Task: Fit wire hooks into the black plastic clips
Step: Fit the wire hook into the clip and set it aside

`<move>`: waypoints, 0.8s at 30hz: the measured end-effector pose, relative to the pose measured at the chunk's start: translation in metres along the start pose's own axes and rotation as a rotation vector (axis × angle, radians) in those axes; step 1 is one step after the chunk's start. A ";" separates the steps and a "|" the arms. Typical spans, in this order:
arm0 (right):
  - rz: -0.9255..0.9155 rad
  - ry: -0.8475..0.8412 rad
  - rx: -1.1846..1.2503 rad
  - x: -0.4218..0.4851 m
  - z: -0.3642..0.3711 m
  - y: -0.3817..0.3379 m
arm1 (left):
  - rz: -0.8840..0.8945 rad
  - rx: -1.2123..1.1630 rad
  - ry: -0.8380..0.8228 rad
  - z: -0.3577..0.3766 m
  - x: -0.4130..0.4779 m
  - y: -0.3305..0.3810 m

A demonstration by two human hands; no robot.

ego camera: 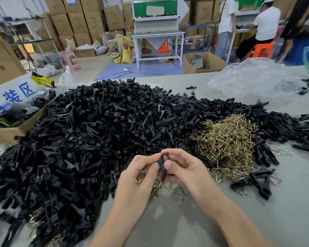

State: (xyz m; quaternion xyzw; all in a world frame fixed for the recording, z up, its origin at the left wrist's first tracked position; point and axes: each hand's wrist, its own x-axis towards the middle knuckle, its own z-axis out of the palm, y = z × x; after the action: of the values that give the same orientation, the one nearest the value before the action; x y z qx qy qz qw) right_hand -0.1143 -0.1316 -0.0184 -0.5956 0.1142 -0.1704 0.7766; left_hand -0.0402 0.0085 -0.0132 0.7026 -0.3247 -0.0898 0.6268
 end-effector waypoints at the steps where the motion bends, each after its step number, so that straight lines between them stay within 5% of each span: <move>1: -0.001 0.000 -0.008 0.000 0.000 0.001 | 0.003 0.008 -0.017 -0.001 0.000 0.001; 5: -0.044 0.070 0.029 0.002 -0.003 -0.001 | -0.002 0.148 0.027 -0.007 0.001 -0.003; 7: -0.060 0.140 0.128 0.004 -0.007 -0.005 | 0.090 0.412 0.035 -0.017 0.003 -0.008; 12: -0.046 0.203 0.274 0.006 -0.015 -0.011 | 0.197 0.948 -0.328 -0.032 0.003 -0.021; 24: -0.023 0.189 0.271 0.005 -0.012 -0.013 | 0.172 0.676 -0.118 -0.028 0.006 -0.018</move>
State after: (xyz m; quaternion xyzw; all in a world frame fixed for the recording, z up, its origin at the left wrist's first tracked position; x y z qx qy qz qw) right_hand -0.1161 -0.1472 -0.0088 -0.4679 0.1559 -0.2481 0.8338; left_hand -0.0146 0.0286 -0.0225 0.8339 -0.4299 0.0353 0.3443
